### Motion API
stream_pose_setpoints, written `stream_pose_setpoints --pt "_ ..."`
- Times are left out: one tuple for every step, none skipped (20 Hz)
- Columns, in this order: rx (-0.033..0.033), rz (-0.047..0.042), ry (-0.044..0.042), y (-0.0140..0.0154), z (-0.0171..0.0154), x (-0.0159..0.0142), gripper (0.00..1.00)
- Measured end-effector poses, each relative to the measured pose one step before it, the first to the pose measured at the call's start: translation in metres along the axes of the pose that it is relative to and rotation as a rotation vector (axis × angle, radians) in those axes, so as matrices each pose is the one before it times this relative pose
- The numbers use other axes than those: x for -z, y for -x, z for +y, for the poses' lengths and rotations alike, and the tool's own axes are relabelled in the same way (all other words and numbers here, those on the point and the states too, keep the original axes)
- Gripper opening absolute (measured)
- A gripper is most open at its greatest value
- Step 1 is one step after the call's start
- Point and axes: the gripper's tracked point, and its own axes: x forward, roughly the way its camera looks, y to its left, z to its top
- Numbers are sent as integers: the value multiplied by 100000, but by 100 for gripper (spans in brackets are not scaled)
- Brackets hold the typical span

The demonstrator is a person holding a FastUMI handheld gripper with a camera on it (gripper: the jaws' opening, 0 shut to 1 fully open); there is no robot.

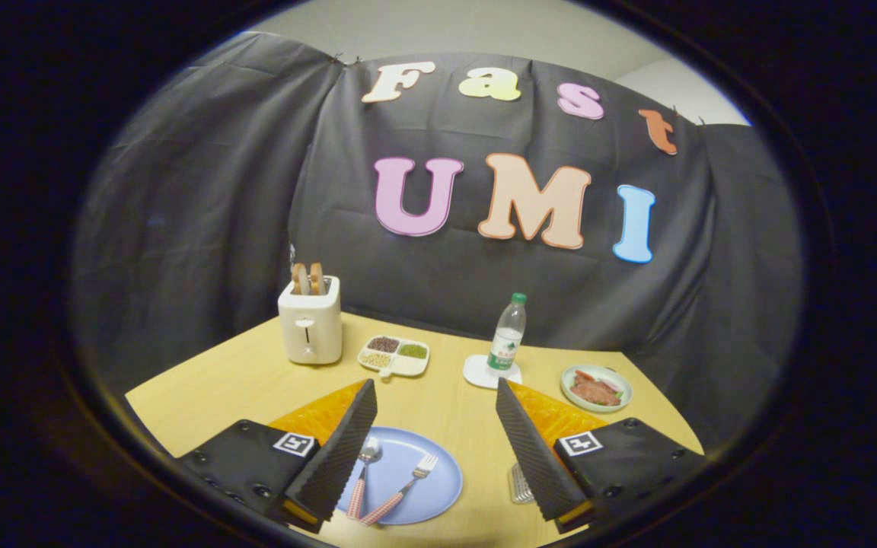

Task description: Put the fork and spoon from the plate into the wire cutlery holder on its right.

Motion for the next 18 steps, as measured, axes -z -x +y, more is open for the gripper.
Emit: stream_pose_setpoints --pt "-612 2233 -767 -159 148 937 100" --pt "-995 2054 -1078 -213 303 897 100" --pt "-231 2033 -949 -139 -38 881 100" --pt "-80 1942 -1140 -147 -82 822 100" --pt "312 2037 -1215 -164 -61 942 100" --pt "197 2110 -1082 -224 -54 930 100" --pt "286 2279 -539 -251 -39 813 100" --pt "163 2336 0 -279 39 823 100" --pt "133 2212 364 -132 57 1030 100" --pt "-129 2122 453 -283 176 760 100" --pt "140 2211 544 -246 -47 972 100" --pt "-152 1962 329 -204 114 916 100" --pt "-211 1706 29 -278 150 652 100" --pt "-254 1809 -318 -242 45 690 100" --pt "-302 1662 -525 -255 152 639 100" --pt "-137 1792 -427 -397 10 533 100" --pt "-169 1775 -320 -94 53 615 100" --pt "-79 1539 -180 -428 5 509 100"
